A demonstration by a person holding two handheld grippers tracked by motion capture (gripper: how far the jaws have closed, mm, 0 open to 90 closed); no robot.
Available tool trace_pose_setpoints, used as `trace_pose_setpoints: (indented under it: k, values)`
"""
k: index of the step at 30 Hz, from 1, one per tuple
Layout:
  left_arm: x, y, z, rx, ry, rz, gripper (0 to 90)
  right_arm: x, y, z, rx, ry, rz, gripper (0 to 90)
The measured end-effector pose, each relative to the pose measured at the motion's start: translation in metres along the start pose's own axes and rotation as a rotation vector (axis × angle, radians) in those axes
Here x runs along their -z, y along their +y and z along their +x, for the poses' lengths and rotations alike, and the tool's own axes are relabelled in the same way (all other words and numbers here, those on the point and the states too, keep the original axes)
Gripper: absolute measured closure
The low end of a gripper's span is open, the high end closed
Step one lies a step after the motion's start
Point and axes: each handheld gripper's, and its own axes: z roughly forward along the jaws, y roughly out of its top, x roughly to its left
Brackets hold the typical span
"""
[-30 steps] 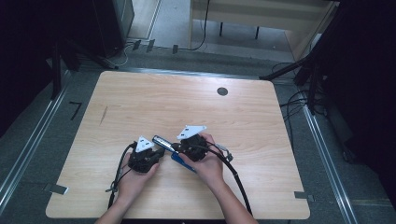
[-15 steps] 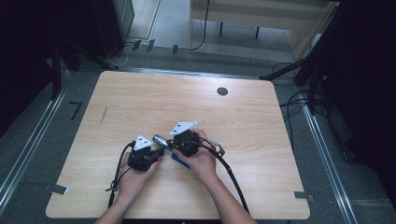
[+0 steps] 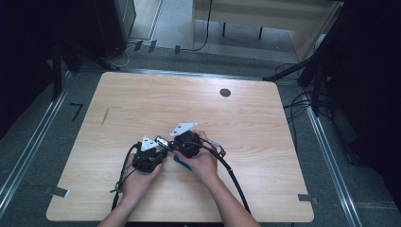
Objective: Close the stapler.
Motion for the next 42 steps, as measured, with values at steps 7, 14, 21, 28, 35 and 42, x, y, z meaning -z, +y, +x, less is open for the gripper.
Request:
trace_pose_setpoints:
  k: [7, 14, 21, 28, 35, 42]
  values:
    - [0.002, 0.000, -0.001, -0.020, 0.006, -0.042, 90.0, 0.003, 0.003, 0.000, -0.009, -0.001, -0.008, 90.0]
    - [0.004, 0.000, -0.005, -0.026, -0.024, -0.070, 90.0, 0.011, 0.005, 0.002, 0.009, -0.008, -0.020, 90.0]
    - [0.007, -0.004, -0.010, -0.025, -0.115, -0.068, 90.0, 0.017, 0.005, 0.003, 0.015, -0.015, -0.025, 90.0]
    - [0.006, -0.006, -0.020, -0.055, -0.166, -0.085, 90.0, 0.023, 0.005, 0.004, 0.013, -0.020, -0.040, 90.0]
    - [0.004, -0.008, -0.030, -0.096, -0.170, -0.086, 90.0, 0.032, 0.005, 0.003, 0.011, -0.025, -0.060, 90.0]
    - [0.001, -0.007, -0.041, -0.115, -0.180, -0.091, 90.0, 0.042, 0.001, 0.003, 0.015, -0.030, -0.078, 90.0]
